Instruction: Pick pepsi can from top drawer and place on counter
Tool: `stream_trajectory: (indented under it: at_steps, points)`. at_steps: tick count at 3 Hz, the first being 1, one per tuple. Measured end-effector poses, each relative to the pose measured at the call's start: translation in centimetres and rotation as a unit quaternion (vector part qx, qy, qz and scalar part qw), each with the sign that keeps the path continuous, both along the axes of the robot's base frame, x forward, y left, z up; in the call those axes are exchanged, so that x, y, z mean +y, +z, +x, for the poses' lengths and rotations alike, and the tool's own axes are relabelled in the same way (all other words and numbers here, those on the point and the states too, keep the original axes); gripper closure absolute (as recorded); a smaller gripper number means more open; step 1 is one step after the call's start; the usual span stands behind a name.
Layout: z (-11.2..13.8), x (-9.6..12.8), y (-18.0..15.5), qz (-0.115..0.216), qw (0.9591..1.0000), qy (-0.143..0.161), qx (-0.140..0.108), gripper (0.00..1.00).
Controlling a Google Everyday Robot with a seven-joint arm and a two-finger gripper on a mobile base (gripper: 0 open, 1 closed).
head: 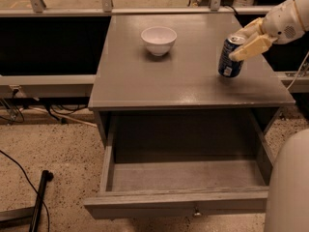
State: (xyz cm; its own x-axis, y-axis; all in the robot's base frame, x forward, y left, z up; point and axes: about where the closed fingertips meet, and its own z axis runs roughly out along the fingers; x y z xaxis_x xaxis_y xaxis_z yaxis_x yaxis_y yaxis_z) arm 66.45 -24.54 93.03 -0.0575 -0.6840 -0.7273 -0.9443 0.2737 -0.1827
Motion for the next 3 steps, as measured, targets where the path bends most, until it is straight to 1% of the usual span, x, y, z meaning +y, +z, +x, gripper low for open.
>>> stream_trajectory:
  at_steps: [1,2,3]
  points:
    - [0.30,0.23,-0.20,0.001,1.0000,0.000,0.000,0.12]
    - [0.54,0.44,-0.37,0.002,1.0000,0.000,-0.001,0.00]
    - [0.54,0.44,-0.37,0.002,1.0000,0.000,-0.001,0.00]
